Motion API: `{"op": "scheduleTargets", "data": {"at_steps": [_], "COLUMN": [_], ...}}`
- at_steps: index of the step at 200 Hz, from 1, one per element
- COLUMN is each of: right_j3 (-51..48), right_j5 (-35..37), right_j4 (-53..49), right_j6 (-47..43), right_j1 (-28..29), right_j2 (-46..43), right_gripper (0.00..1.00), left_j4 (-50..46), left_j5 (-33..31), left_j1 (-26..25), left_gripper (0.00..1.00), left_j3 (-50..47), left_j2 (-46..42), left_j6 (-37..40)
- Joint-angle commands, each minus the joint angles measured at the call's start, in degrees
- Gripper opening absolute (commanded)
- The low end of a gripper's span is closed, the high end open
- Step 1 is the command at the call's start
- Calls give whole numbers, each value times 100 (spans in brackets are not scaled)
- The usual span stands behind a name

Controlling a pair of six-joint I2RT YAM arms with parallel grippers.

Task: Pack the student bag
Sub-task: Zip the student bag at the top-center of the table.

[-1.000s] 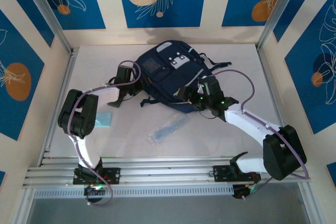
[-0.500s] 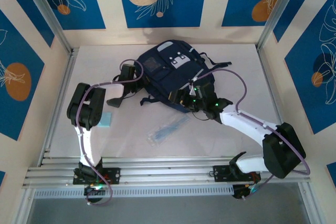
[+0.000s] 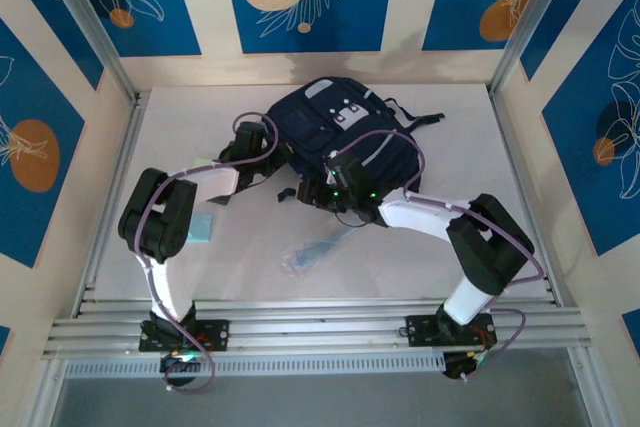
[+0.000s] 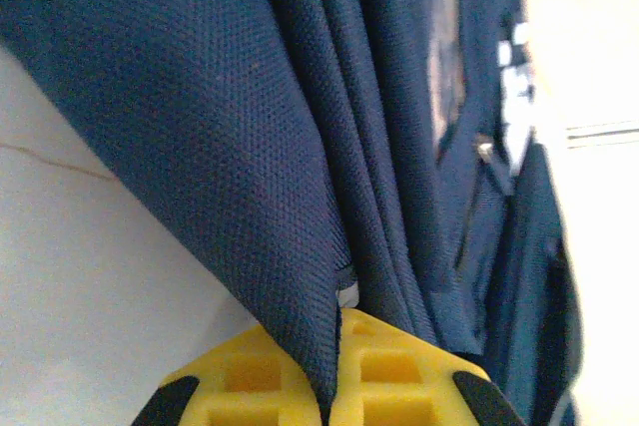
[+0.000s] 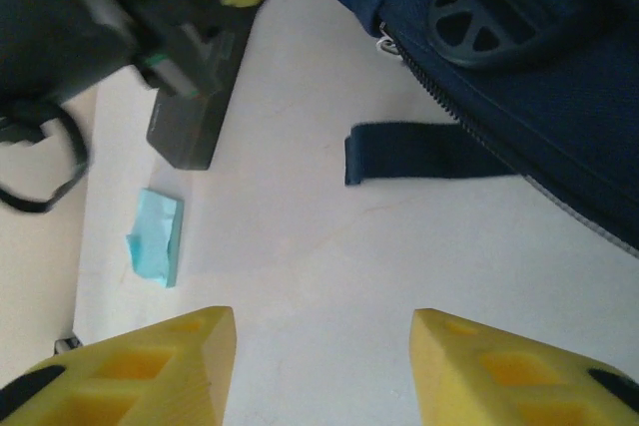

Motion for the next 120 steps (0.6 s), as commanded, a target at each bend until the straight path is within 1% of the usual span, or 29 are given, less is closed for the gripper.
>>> {"op": "scheduleTargets", "data": {"at_steps": [1, 14, 28, 51, 65, 97, 120], "right_j3": [310, 324, 369, 783, 1093, 1352, 1605], "right_j5": [613, 1016, 1577, 2670, 3253, 4195, 4947], "right_j4": [30, 44, 128, -81, -370, -248, -386], "right_j6": [24, 106, -31, -561, -606, -643, -763], "right_j1": [46, 73, 211, 543, 682, 775, 818], "right_j2": [209, 321, 461, 834, 1108, 1545, 1821], "right_gripper": [47, 46, 46, 53, 57, 59, 61], "left_j4": [700, 816, 933, 1148, 1257, 1379, 1303], "left_j5": [170, 155, 125, 150, 159, 150, 141], "left_j1": [-164, -223, -289, -382, -437, -550, -617], "left_gripper": [0, 0, 0, 0, 0, 0, 0], "left_j3": [-107, -181, -263, -396, -468, -613, -623], "left_j2": [-437, -484, -511, -493, -496, -573, -627], "left_j6": [-343, -452, -570, -795, -896, -1013, -966]}}
